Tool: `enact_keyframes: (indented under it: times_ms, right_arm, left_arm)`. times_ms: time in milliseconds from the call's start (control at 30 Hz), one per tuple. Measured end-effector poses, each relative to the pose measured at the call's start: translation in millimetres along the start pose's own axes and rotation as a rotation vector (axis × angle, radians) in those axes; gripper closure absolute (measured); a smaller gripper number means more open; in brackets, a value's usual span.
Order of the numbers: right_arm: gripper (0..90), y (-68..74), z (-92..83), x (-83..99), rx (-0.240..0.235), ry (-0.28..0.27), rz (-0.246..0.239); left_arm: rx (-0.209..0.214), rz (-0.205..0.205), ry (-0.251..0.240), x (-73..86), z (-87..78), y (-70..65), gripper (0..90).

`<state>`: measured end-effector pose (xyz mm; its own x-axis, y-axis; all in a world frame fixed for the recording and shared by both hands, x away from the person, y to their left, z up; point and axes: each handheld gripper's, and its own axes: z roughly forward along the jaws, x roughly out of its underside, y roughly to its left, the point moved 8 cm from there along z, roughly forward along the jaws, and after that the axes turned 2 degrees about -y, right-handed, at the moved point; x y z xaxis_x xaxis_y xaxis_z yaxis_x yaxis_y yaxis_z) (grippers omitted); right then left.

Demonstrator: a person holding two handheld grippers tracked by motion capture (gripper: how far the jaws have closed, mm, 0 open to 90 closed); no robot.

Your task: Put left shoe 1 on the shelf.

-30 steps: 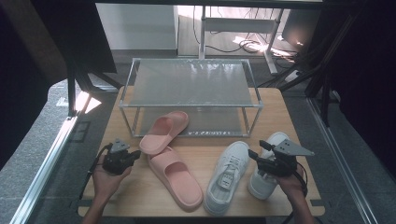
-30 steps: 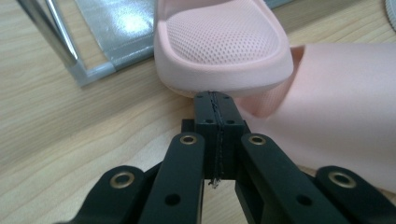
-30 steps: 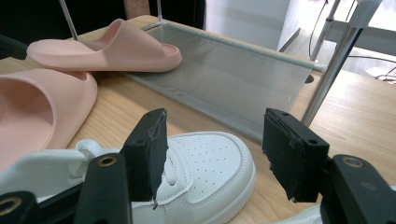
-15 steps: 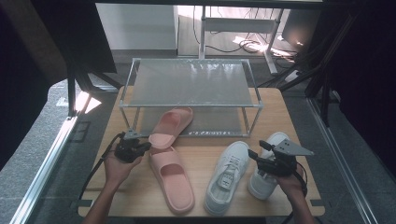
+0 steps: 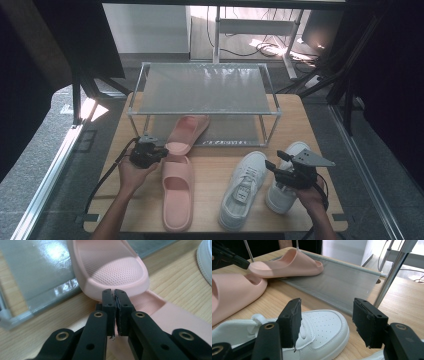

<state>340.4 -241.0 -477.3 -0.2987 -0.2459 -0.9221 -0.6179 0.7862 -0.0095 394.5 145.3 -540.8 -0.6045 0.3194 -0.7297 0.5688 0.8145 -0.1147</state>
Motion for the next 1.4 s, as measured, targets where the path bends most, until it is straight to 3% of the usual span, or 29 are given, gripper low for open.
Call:
enact_keyframes:
  times_ms: [400, 600, 1067, 1400]
  right_arm:
    - [41.5, -2.2, -0.6, 0.4, 0.003, -0.001, 0.004]
    - [41.5, -2.8, -1.4, -0.1, 0.006, -0.005, 0.006]
    - [41.5, -3.4, -2.2, 0.3, 0.008, -0.004, 0.006]
    - [41.5, -5.2, -4.8, -0.1, 0.014, -0.010, 0.006]
  left_arm:
    - [0.003, -0.031, 0.011, -10.1, 22.9, 5.1, 87.9]
    - [-0.007, -0.005, 0.017, -15.2, 32.3, 1.9, 88.3]
    - [-0.017, 0.009, 0.022, -26.3, 49.1, -2.0, 88.4]
    - [-0.031, 0.013, 0.013, -23.4, 41.1, 1.8, 87.4]
